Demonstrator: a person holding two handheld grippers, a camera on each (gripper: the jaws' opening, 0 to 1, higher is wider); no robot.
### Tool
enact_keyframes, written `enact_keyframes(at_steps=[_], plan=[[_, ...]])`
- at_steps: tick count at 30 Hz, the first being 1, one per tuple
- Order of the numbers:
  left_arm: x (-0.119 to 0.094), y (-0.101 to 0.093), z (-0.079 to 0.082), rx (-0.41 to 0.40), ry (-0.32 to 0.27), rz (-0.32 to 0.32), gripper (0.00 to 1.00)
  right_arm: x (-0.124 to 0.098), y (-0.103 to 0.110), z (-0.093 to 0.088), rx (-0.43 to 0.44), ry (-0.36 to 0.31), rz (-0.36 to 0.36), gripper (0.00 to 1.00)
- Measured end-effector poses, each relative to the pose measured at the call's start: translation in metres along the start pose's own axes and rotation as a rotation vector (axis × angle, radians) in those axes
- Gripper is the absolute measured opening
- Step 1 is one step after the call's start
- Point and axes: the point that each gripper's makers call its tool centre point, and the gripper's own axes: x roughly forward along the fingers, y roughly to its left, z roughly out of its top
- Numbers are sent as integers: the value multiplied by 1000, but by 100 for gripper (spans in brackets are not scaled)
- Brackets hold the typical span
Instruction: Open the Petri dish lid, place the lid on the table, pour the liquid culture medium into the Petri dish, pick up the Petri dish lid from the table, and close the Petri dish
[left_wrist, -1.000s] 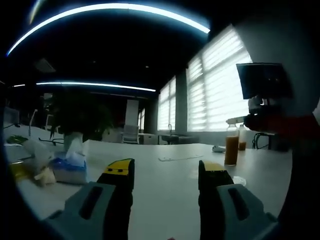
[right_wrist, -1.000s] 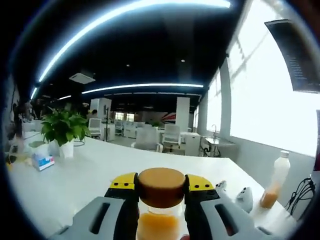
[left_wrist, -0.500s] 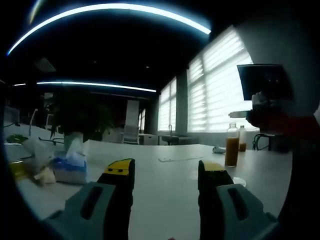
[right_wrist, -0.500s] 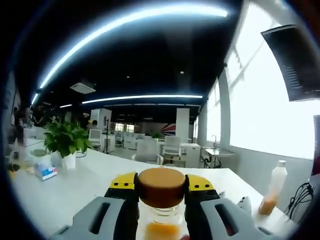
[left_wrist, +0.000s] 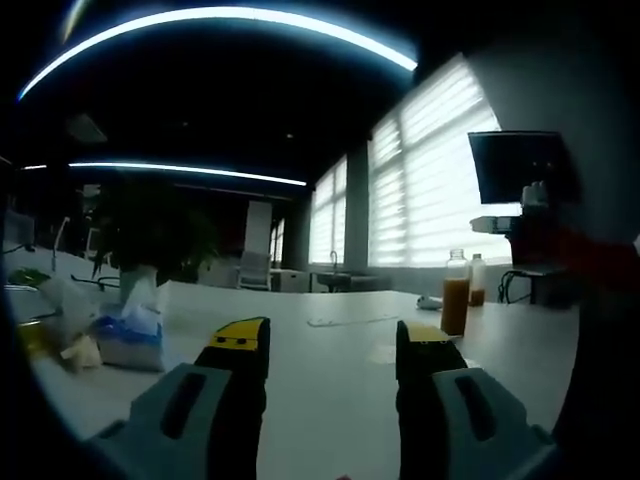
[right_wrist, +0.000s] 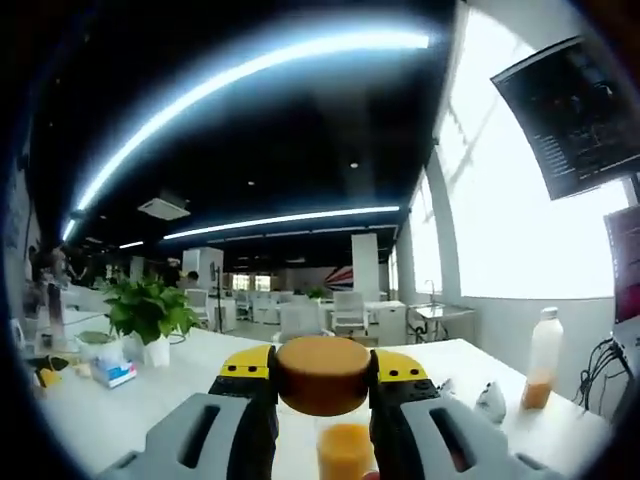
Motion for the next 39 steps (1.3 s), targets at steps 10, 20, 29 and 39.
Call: enact_keyframes(at_steps=[10,20,29,39], plan=[[-2,-5,4,-3,-14,-6,42,-45,5,-39,2,33,-27,31],[-4,-18,-4,-25,-8,-27,41,-75,-2,-91,47,119,-77,31],[-2,-22,-2,-54,-23,-32,41,-95,16,-120,51,177,-85,31],[-4,-24,1,-88,-45,-40,40,-114,30,-171,20,349,-63,31]])
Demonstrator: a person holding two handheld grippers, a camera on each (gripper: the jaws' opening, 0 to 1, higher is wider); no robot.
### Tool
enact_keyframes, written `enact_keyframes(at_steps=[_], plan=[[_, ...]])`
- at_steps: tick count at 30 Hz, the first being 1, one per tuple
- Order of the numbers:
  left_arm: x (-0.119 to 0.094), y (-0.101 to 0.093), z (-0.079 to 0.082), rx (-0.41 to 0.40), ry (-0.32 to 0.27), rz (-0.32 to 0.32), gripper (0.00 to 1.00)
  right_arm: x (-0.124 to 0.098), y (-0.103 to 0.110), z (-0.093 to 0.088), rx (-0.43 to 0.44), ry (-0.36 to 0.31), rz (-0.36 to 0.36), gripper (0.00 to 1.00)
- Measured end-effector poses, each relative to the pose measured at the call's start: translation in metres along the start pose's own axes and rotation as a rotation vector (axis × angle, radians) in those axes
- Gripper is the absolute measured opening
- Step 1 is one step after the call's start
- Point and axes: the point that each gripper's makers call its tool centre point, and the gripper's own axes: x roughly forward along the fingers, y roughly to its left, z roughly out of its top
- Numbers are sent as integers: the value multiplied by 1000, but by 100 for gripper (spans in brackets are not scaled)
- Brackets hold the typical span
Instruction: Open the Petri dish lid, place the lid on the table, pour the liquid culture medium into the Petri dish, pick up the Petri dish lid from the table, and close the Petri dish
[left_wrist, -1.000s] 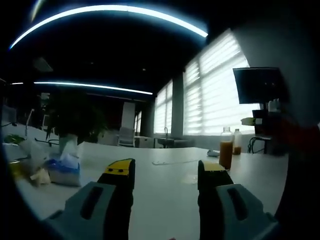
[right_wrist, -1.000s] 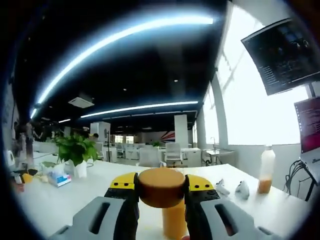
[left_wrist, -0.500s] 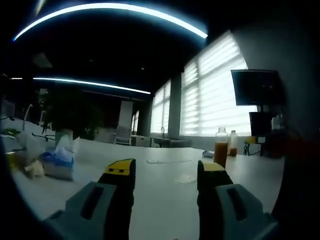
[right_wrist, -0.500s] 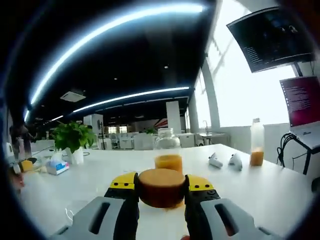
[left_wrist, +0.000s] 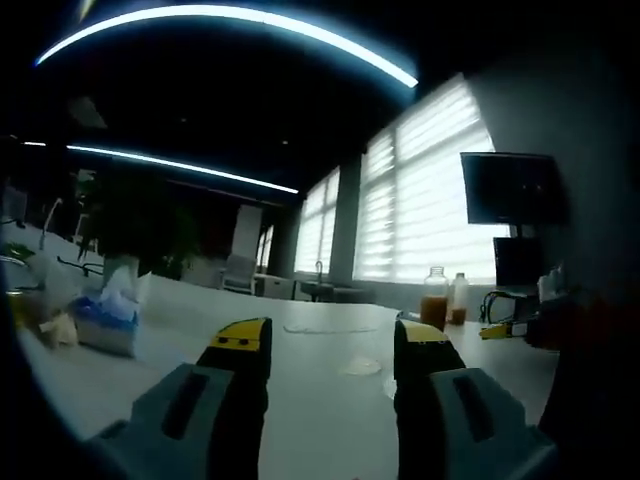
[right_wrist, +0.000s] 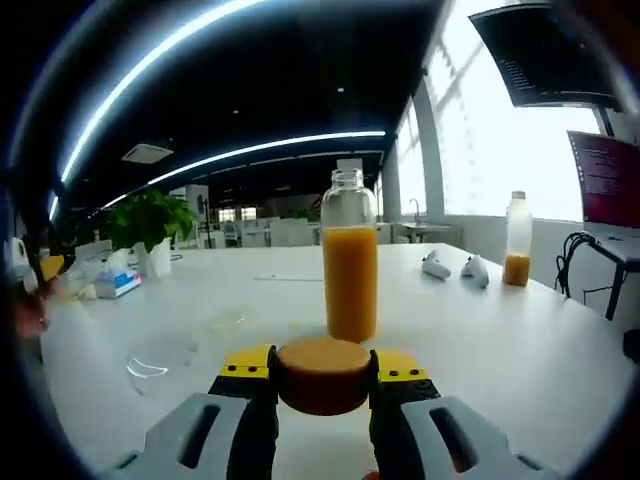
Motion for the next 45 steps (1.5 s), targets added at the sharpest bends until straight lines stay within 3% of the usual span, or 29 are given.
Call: enact_keyframes(at_steps=[14,23,34,45], plan=[[-5,5,-7,-16,6,13,39,4,-4,-30,-10,84,7,31],[-3,6,-10,-22,11,13,39,7,-10,-42,-16,103,-7,31],[0,5,-12,-29,12,6,39,9,-9,-46,-40,126,5,31],[-5,-6,-24,-5,54,-39,39,10,-12,-42,-22,113,5,32]])
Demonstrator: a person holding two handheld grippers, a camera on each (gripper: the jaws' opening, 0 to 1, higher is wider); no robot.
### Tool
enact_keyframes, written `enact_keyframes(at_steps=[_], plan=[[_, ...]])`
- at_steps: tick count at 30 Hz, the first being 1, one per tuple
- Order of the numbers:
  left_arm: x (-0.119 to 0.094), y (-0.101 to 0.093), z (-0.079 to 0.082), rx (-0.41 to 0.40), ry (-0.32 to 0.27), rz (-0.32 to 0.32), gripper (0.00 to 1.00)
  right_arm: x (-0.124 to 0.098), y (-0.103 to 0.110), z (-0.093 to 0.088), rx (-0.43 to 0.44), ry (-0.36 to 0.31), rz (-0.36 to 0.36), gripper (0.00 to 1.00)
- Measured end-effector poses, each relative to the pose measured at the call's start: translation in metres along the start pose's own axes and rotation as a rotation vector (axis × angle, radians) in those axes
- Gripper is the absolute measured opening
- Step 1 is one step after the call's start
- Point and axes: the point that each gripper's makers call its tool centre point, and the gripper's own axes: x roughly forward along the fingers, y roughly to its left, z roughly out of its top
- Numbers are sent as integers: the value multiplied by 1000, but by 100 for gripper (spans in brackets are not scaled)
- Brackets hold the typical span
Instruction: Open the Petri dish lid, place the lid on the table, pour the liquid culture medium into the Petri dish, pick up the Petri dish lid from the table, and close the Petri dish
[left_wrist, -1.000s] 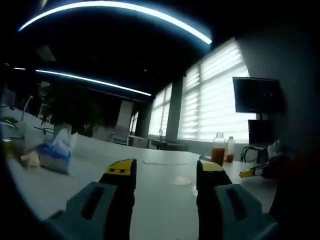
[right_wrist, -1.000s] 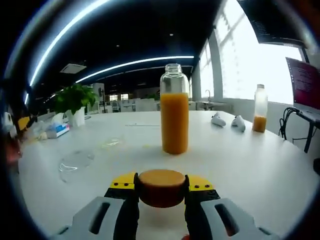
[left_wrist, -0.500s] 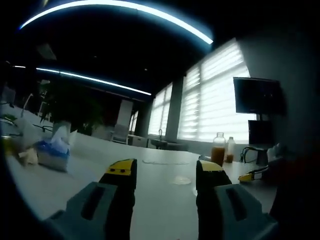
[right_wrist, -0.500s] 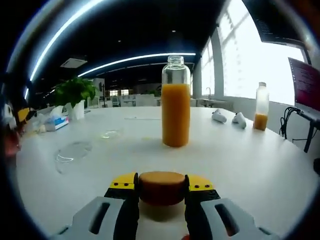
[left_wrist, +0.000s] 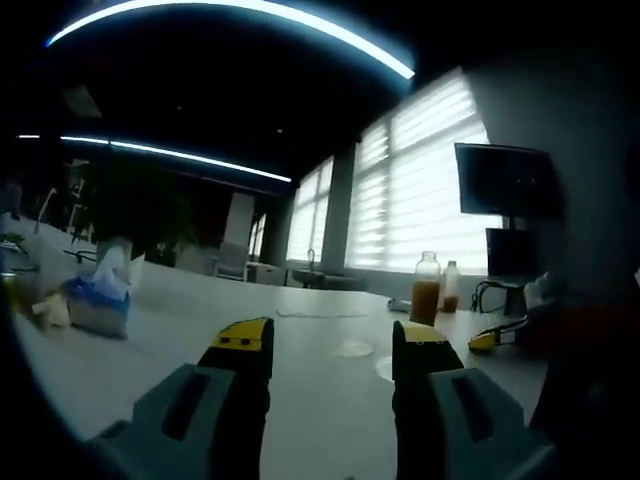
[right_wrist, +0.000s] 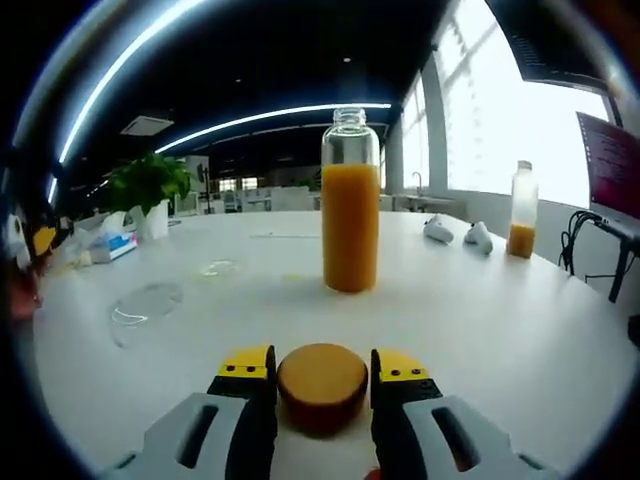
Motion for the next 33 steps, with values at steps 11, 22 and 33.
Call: enact_keyframes(at_steps=[11,22,33], plan=[[-3,-3,-2,14,17,-9,39,-8,-6,54,0,-121,15,41],[-5,-2,-2,27,28,-13,39,-10,-18,83,-40,-172,10,45],[-6,3,6,35,10,4,39,-8,-12,106,-61,-199,18,47]])
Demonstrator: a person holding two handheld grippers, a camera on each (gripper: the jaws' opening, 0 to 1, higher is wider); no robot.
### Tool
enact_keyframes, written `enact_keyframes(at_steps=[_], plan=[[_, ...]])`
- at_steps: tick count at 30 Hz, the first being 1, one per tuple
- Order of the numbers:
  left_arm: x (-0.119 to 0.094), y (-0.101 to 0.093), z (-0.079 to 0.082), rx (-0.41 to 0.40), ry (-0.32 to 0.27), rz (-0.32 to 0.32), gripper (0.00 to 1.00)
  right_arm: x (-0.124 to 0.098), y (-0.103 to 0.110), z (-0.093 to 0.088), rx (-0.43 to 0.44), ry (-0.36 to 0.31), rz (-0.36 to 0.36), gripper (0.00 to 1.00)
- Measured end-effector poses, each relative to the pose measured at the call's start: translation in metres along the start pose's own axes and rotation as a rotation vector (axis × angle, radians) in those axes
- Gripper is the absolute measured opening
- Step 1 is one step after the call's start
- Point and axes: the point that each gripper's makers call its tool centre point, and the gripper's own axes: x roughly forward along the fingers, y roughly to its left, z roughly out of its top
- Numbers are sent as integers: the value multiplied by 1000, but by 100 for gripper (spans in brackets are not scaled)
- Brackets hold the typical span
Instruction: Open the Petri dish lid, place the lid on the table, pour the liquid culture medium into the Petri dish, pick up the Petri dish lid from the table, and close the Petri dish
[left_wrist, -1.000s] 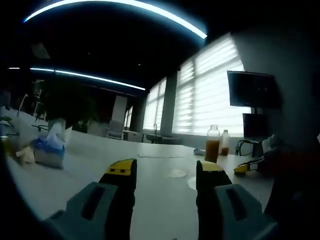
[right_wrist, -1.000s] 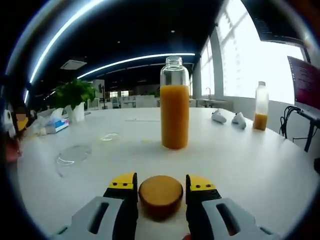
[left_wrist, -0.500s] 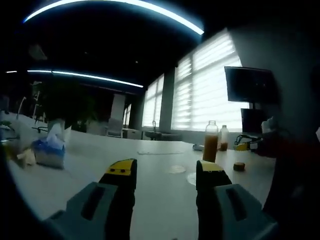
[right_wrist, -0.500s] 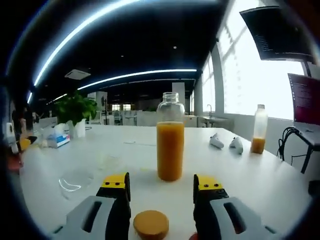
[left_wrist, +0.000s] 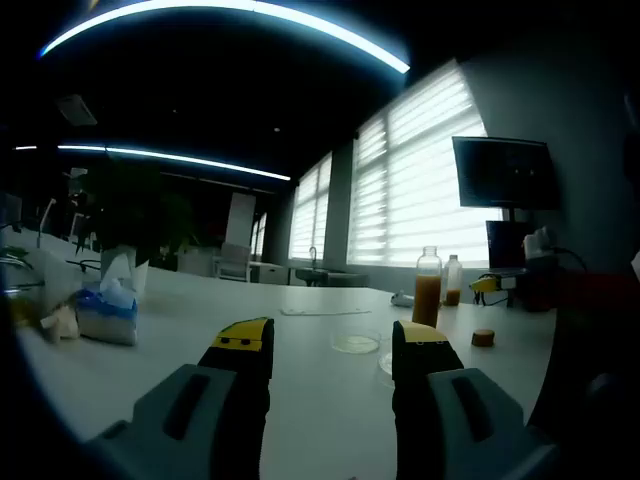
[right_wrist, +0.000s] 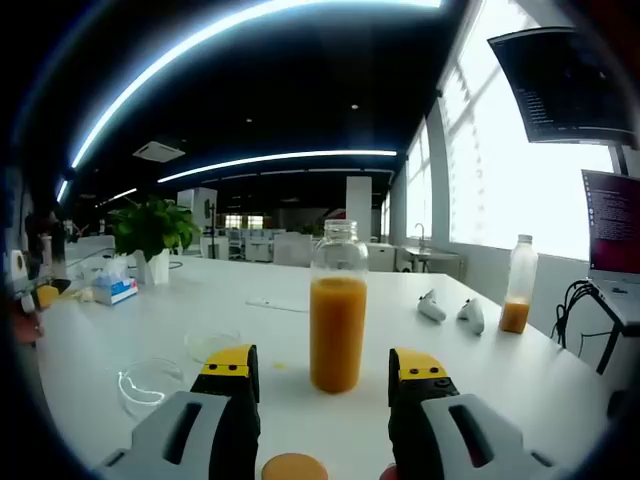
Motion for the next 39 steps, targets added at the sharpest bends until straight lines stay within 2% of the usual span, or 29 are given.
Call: enact_keyframes(at_steps=[6,11,19,30,39], plan=[[0,-2,2,0,-2,-8,39,10,-2,10,-9,-8,3,50],[0,-5,0,33,18,-25,39,23,-5,18,-28,-8,6,52],[-2,1,0,40,30,-15,39,34,-6,31,-32,-29,3,56],[2,8,4,46,27,2,39,44,-1,32,-36,-26,20,58],[1,12,2,50,36,14,39,70,-1,31,-24,-22,29,60]])
